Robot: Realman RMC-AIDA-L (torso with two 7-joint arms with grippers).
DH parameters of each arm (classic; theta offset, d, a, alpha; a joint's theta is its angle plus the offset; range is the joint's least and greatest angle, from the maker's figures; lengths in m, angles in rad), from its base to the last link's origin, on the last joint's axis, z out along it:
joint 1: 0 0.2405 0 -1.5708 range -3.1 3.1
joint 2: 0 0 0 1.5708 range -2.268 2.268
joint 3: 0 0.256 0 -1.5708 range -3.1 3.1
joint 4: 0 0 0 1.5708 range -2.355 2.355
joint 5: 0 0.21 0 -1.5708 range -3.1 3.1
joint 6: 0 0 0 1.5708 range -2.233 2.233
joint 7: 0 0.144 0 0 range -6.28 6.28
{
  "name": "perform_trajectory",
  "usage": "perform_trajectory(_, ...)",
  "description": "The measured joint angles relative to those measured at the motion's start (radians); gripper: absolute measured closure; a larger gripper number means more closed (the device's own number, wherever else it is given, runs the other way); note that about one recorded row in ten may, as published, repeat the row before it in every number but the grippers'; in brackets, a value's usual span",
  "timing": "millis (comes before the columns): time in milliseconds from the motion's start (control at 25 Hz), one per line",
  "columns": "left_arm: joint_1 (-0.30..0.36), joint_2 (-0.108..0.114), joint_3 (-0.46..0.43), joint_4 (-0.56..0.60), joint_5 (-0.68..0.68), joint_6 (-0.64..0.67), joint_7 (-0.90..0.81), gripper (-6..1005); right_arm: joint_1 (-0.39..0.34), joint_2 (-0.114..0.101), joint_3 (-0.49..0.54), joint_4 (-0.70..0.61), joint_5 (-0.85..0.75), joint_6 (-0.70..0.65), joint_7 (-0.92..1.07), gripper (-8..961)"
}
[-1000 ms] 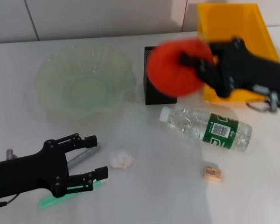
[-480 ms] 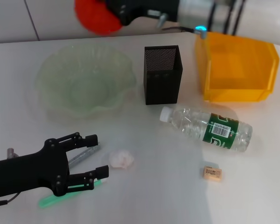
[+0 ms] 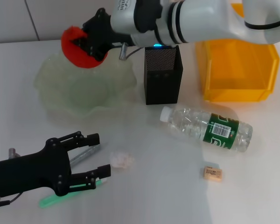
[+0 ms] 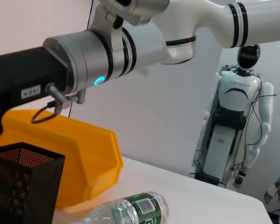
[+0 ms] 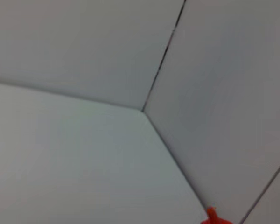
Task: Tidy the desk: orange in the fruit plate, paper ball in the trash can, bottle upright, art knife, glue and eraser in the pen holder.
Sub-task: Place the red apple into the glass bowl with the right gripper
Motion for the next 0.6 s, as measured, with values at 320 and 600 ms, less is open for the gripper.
perform_trajectory(320, -0.01, 0.001, 0.001, -0.006, -0.004, 0.0, 0.002, 175, 0.007, 0.0, -0.039, -0.005, 0.003, 0.013, 0.003, 823)
perform_trajectory(600, -0.007, 0.004, -0.007, -0.002, -0.004, 0.0, 0.002, 175, -0.053, -0.001, -0.062, -0.072, 0.045, 0.009, 0.023, 691)
